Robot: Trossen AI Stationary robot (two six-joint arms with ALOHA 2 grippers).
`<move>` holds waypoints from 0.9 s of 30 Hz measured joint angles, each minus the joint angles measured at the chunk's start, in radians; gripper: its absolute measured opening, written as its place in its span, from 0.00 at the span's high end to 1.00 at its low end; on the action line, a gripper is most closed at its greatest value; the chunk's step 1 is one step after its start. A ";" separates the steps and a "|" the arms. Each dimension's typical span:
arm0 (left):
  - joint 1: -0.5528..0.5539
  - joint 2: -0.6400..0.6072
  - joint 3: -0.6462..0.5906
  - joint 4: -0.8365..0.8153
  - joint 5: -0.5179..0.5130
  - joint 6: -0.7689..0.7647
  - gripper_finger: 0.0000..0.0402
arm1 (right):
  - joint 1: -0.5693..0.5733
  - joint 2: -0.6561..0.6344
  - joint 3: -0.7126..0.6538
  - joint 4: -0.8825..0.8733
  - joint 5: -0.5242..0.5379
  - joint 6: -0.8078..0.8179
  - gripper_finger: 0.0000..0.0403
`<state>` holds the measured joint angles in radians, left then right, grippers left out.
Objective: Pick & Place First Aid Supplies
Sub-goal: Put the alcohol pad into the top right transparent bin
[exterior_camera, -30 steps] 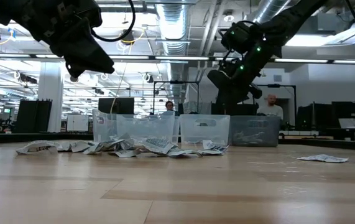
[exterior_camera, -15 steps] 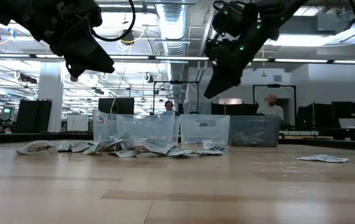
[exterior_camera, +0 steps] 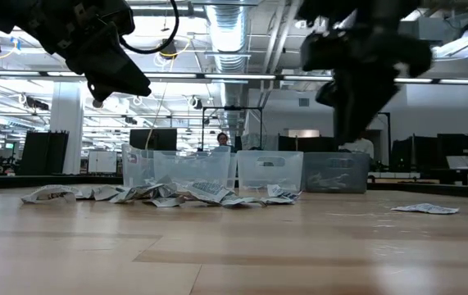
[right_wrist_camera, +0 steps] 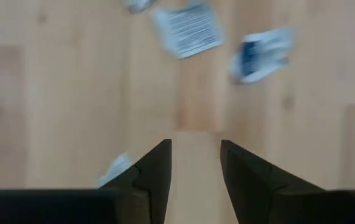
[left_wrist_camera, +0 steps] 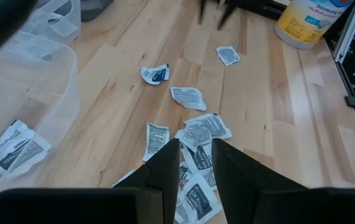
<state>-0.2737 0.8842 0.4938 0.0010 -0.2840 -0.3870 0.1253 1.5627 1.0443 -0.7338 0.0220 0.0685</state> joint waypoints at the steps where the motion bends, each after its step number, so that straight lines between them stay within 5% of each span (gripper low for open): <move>1: 0.000 0.000 0.000 0.000 0.000 0.006 0.77 | 0.027 0.000 0.000 -0.005 -0.001 0.020 0.68; 17: 0.000 0.000 0.000 0.000 0.000 0.016 0.77 | 0.283 0.009 -0.088 -0.005 -0.025 0.419 0.71; 27: 0.000 0.000 0.000 0.001 0.000 0.016 0.77 | 0.314 0.013 -0.175 0.142 0.070 0.465 0.71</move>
<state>-0.2737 0.8845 0.4938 0.0017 -0.2836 -0.3706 0.4393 1.5761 0.8693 -0.5921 0.0924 0.5337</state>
